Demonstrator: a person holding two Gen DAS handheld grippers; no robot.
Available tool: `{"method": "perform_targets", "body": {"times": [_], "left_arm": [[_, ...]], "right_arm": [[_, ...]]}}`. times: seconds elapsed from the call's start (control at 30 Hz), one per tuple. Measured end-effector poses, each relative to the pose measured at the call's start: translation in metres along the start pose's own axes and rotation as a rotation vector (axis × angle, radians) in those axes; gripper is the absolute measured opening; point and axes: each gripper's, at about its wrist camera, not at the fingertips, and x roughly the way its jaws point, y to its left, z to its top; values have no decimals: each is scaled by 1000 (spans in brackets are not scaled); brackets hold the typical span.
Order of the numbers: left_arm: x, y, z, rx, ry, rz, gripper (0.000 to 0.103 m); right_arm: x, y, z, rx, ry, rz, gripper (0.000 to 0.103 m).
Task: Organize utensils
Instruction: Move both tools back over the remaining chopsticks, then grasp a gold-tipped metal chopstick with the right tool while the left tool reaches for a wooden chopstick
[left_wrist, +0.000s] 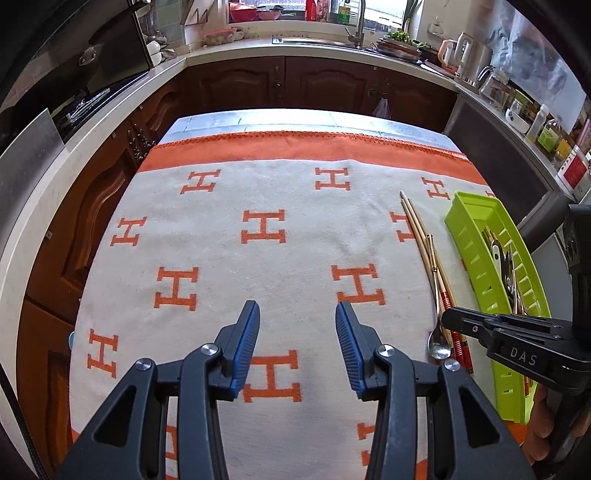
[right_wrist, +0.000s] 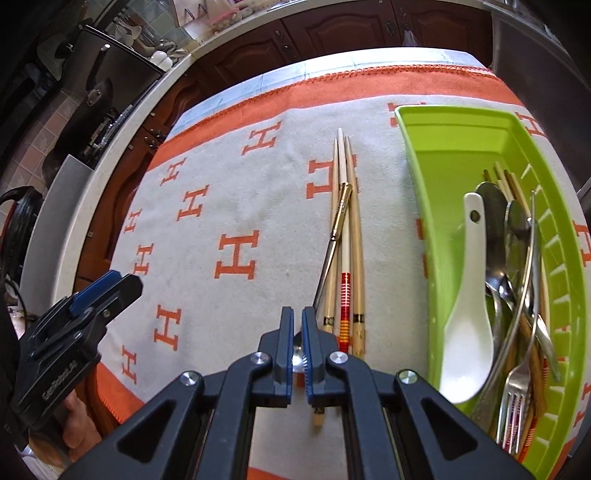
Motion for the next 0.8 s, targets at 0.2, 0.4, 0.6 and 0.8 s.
{"method": "perform_targets", "body": {"times": [0.2, 0.4, 0.6, 0.8], "left_arm": [[8, 14, -2, -23, 14, -8, 41], [14, 18, -2, -27, 22, -19, 41], [18, 19, -2, -26, 28, -24, 41], [21, 20, -2, -26, 34, -22, 41]], "right_arm": [[15, 5, 3, 3, 27, -72, 4], [21, 5, 4, 13, 40, -101, 5], [28, 9, 10, 20, 23, -132, 7], [35, 20, 15, -18, -11, -188, 7]]}}
